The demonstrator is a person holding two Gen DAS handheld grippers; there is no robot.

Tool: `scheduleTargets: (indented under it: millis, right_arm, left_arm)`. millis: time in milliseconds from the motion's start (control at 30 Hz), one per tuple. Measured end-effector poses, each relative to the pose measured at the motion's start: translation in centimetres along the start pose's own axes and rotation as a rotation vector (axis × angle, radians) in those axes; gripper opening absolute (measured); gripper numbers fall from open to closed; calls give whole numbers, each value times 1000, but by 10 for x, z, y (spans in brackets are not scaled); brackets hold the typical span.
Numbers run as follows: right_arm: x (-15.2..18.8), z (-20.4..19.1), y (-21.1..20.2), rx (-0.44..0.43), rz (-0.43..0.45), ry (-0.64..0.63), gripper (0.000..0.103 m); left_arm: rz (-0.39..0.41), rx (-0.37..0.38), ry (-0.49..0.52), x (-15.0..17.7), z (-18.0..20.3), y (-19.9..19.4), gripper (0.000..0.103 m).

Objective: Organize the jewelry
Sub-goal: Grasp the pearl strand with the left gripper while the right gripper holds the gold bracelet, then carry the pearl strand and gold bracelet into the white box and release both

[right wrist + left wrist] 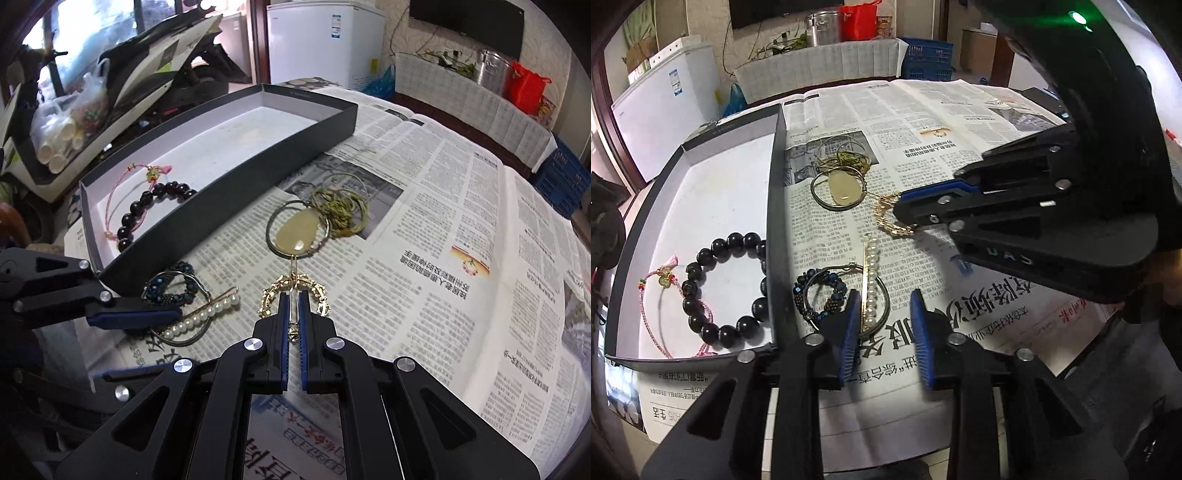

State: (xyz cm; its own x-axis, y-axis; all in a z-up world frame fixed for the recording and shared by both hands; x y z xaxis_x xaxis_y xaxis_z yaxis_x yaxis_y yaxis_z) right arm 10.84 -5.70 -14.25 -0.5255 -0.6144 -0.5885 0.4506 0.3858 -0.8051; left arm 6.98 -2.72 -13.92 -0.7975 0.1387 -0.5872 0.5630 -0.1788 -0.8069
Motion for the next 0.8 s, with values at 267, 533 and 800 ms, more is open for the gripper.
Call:
scheduleTargets:
  millis: [267,533,800]
  right_arm:
    - [3,3,-1,-5,0,0,5]
    - [0,15,-13,-39,62,82,5]
    - [0,30,-27,-55,115,143,5]
  left_arm:
    - [10,-2,-6,-5,1,5,6]
    - [51,12,-36,-19,6,8,6]
    - [207,21,-125,-46,-8,-24,6]
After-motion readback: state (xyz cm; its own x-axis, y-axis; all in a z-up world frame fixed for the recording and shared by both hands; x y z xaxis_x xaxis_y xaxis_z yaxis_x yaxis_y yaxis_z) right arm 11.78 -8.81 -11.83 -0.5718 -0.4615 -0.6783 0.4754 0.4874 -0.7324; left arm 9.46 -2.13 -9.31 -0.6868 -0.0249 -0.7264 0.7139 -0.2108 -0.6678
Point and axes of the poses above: each gripper's, at about its wrist camera, not at the fingertips, and y roughly the way its jaws point, z to its right, x to its underside, the point moved 9 cm from there along y, roughly the way its jaws point, and after that the axes turned 7 degrees about -y, right-handed, at the moved point
